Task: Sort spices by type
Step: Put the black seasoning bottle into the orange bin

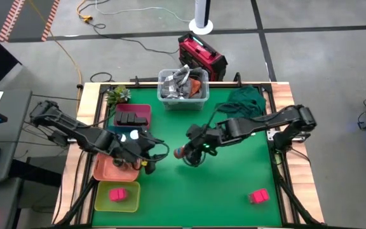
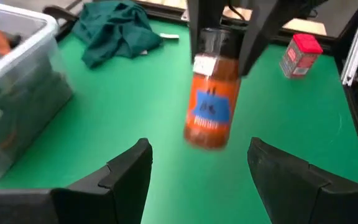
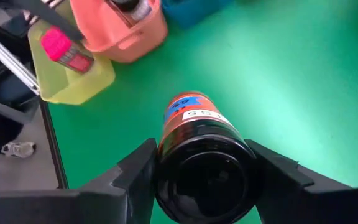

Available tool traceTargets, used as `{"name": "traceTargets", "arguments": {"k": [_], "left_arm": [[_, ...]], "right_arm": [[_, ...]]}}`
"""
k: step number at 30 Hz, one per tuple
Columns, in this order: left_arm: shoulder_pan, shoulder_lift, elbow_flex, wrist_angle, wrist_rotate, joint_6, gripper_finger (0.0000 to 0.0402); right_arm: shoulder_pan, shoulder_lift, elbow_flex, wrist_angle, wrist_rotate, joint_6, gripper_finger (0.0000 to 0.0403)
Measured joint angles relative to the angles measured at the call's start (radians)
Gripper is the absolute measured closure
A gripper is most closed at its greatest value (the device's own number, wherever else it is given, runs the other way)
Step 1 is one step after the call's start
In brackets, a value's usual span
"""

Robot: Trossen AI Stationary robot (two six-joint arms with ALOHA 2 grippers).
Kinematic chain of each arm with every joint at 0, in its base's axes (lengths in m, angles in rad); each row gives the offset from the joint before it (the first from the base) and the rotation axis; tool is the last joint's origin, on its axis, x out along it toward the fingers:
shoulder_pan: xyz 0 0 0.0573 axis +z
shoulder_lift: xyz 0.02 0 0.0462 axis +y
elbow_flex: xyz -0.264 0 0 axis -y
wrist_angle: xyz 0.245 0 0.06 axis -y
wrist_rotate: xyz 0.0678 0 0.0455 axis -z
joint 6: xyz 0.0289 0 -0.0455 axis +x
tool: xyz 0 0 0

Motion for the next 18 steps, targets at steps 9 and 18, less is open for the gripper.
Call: {"name": "traceTargets", "arguments": {"k": [9, 18], "left_arm": [[0.025, 0.057, 0.0, 0.025, 0.128, 0.001, 0.0147], [0.025, 0.056, 0.0, 0.026, 0.125, 0.026, 0.01]], "right_arm": [[-0.002, 0.225, 0.326, -0.124, 0.0, -0.141, 0.0168], [-0.004, 0.305, 0.489, -0.126, 0.0, -0.191, 0.0168]]}}
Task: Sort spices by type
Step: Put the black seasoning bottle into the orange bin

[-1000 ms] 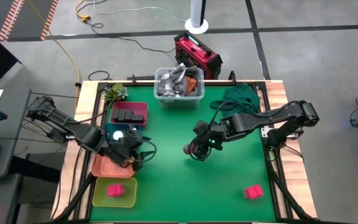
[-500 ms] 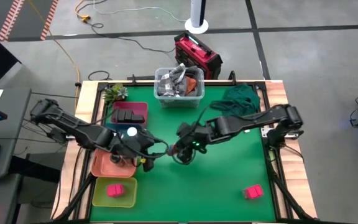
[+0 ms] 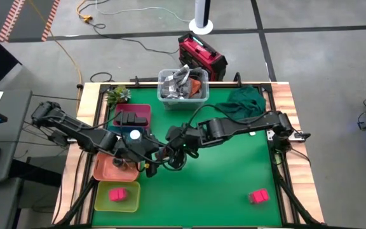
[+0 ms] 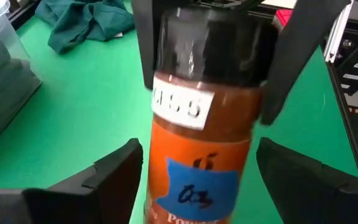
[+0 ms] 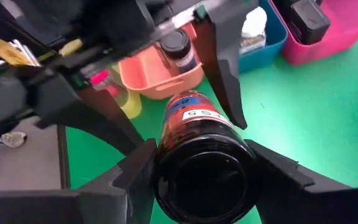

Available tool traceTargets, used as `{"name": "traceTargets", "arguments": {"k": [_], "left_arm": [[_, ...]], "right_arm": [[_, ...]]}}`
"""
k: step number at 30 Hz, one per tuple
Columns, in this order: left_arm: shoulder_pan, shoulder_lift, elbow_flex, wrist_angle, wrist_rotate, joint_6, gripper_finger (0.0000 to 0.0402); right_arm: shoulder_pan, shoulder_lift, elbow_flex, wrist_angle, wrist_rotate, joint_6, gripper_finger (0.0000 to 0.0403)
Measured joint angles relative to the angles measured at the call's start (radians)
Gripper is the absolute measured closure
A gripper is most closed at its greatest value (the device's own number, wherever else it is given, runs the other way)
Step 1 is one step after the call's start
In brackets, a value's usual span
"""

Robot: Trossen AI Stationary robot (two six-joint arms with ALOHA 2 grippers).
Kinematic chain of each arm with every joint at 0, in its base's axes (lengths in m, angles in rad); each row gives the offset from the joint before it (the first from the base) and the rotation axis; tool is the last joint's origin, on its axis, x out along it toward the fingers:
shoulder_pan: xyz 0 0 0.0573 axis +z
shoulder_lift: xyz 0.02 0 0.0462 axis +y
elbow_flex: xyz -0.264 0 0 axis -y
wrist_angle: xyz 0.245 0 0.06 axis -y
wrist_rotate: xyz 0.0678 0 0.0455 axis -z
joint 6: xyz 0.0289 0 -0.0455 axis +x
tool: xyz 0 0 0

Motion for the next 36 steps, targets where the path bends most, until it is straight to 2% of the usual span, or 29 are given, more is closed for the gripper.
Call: {"name": "traceTargets", "arguments": {"k": [9, 15, 22, 28, 36], "left_arm": [[0.0, 0.0, 0.0, -0.008, -0.002, 0.001, 0.0123], [0.0, 0.0, 0.0, -0.03, -0.001, 0.001, 0.0171], [-0.001, 0.0, 0.0, -0.03, -0.001, 0.002, 0.0232], [-0.001, 0.0, 0.0, -0.032, -0.001, 0.002, 0.0233], [-0.006, 0.0, 0.001, -0.038, -0.005, -0.008, 0.0232]], "right_arm": [[-0.002, 0.0, 0.002, -0.006, -0.001, -0.002, 0.0168], [-0.002, 0.0, 0.002, -0.019, -0.008, -0.002, 0.0166], [0.001, 0.0, 0.002, -0.016, -0.024, -0.008, 0.0144], [0.001, 0.0, 0.001, 0.01, -0.054, -0.062, 0.012], [-0.014, -0.01, 0.001, -0.023, -0.104, -0.107, 0.0059]]}}
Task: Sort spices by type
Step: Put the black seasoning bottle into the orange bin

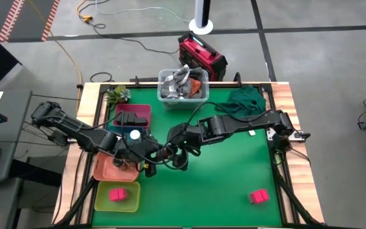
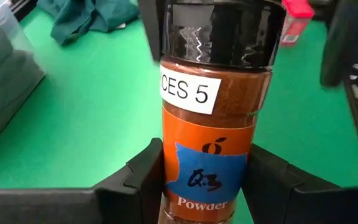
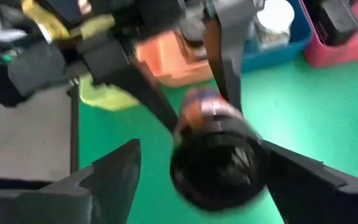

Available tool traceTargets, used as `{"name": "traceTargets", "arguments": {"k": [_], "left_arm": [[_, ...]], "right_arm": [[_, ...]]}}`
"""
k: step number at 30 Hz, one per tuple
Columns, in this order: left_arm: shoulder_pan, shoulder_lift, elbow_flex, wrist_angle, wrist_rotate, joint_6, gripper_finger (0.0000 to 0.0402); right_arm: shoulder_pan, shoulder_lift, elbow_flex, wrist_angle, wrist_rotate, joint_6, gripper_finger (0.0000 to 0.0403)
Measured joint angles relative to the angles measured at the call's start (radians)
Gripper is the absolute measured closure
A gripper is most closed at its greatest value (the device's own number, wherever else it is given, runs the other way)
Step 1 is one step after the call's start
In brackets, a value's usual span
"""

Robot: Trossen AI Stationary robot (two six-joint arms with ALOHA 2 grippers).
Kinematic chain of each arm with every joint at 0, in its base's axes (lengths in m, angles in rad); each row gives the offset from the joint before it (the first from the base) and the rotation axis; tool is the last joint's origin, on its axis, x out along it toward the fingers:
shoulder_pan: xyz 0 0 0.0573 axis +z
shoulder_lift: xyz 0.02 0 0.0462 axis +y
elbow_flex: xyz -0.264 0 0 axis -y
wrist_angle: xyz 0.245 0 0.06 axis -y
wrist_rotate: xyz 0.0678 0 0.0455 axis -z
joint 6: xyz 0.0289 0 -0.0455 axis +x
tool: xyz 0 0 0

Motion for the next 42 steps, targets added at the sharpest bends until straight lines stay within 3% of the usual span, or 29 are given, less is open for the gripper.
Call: {"name": "traceTargets", "arguments": {"k": [8, 15, 21, 31, 42], "left_arm": [[-0.03, -0.011, -0.048, -0.006, 0.0, -0.093, 0.0232], [-0.089, -0.055, -0.097, -0.023, -0.044, -0.19, 0.0232], [-0.155, -0.136, -0.146, -0.03, -0.136, -0.255, 0.0232], [-0.234, -0.269, -0.161, -0.101, -0.242, -0.239, 0.0232], [-0.259, -0.297, -0.161, -0.078, -0.282, -0.182, 0.0232]], "right_arm": [[-0.017, -0.041, 0.0, -0.109, 0.006, -0.007, 0.0039], [0.029, -0.053, -0.01, -0.154, 0.171, -0.091, 0.0055], [0.04, -0.05, -0.104, -0.032, 0.182, -0.109, 0.0076], [0.047, -0.051, -0.196, 0.428, 0.154, -0.139, 0.0083], [0.011, -0.041, -0.197, 0.495, 0.132, -0.139, 0.0083]]}}
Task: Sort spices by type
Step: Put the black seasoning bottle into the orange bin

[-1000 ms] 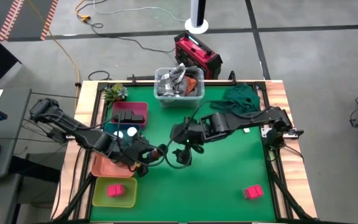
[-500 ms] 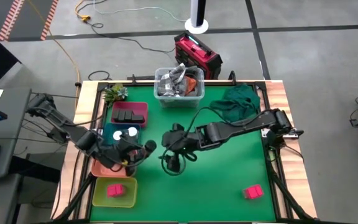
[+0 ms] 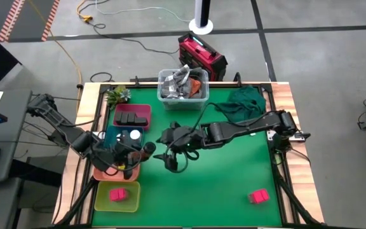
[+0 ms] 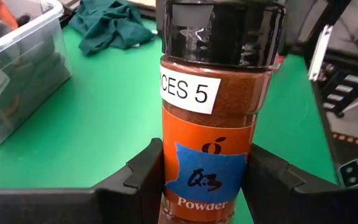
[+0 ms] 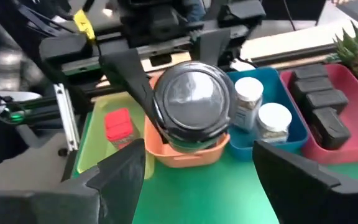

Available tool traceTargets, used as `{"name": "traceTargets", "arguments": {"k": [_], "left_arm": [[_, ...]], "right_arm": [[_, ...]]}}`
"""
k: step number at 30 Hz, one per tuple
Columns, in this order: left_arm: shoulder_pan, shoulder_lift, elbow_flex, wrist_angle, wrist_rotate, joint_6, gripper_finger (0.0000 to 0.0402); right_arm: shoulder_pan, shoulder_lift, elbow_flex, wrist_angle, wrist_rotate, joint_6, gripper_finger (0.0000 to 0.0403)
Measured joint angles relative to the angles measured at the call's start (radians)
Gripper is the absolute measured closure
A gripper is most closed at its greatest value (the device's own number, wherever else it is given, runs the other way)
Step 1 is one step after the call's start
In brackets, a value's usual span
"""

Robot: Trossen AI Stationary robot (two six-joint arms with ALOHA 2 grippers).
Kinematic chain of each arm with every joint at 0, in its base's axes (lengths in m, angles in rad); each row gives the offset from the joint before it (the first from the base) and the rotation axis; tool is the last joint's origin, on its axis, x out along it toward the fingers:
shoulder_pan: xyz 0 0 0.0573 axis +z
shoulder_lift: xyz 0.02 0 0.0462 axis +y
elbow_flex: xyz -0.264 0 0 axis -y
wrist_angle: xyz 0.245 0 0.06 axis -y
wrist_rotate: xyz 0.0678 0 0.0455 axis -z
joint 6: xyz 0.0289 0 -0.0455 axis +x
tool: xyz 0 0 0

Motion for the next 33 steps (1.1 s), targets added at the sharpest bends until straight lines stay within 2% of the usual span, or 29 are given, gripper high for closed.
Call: {"name": "traceTargets", "arguments": {"k": [7, 15, 23, 33], "left_arm": [[-0.01, -0.001, 0.0, 0.092, 0.0, 0.041, 0.0232], [-0.009, -0.001, 0.0, 0.136, 0.002, 0.08, 0.0232], [-0.01, -0.019, -0.001, 0.134, 0.021, 0.093, 0.0232], [-0.01, -0.066, 0.0, 0.101, 0.02, 0.091, 0.0232]], "right_arm": [[-0.004, 0.0, 0.0, 0.114, -0.004, -0.045, 0.0091], [-0.02, 0.0, -0.001, 0.152, -0.014, -0.086, 0.0097], [-0.011, -0.006, 0.0, 0.002, -0.004, -0.04, 0.0097], [-0.014, -0.008, 0.0, -0.006, 0.029, -0.024, 0.0097]]}}
